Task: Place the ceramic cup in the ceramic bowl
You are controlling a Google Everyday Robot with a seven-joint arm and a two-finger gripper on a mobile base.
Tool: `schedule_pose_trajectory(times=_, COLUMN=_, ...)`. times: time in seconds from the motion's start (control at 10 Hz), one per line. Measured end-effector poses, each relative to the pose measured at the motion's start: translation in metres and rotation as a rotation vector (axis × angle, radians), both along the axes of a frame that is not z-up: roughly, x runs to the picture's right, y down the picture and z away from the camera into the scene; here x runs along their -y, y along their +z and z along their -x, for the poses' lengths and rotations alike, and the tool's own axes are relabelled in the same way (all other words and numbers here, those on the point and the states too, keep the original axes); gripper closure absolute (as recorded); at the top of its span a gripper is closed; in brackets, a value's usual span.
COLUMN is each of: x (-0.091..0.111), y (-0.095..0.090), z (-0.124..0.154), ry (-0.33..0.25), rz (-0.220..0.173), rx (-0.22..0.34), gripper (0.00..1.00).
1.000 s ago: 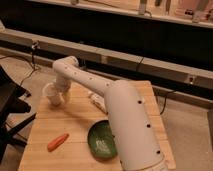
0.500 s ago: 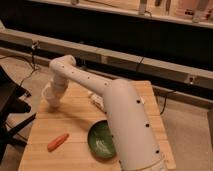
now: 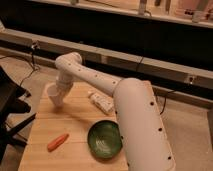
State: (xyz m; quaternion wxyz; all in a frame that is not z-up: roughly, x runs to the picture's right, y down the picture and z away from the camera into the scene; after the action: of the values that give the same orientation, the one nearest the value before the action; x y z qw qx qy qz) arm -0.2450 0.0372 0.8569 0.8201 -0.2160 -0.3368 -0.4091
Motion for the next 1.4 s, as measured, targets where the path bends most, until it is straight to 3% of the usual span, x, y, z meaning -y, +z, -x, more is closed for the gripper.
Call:
schedule_pose_trajectory(times=0.3, x=0.0, y=-0.014, z=-0.001, ry=0.005, rz=0.004, rx=0.001, gripper=1.0)
schedule_pose_trajectory(times=0.6, x=0.006, y=-0.038, z=-0.036, ry=0.019, rz=0.011, rx=-0.006, gripper=1.0)
schedule_pose_trajectory(times=0.9, x=0.0, y=-0.053, z=-0.046, ry=0.031, rz=0.023, rx=-0.004, gripper=1.0)
schedule_pose_trajectory(times=1.4, x=-0.004, y=-0.068, z=-0.085, ry=0.056, rz=0.038, rx=-0.021, gripper=1.0)
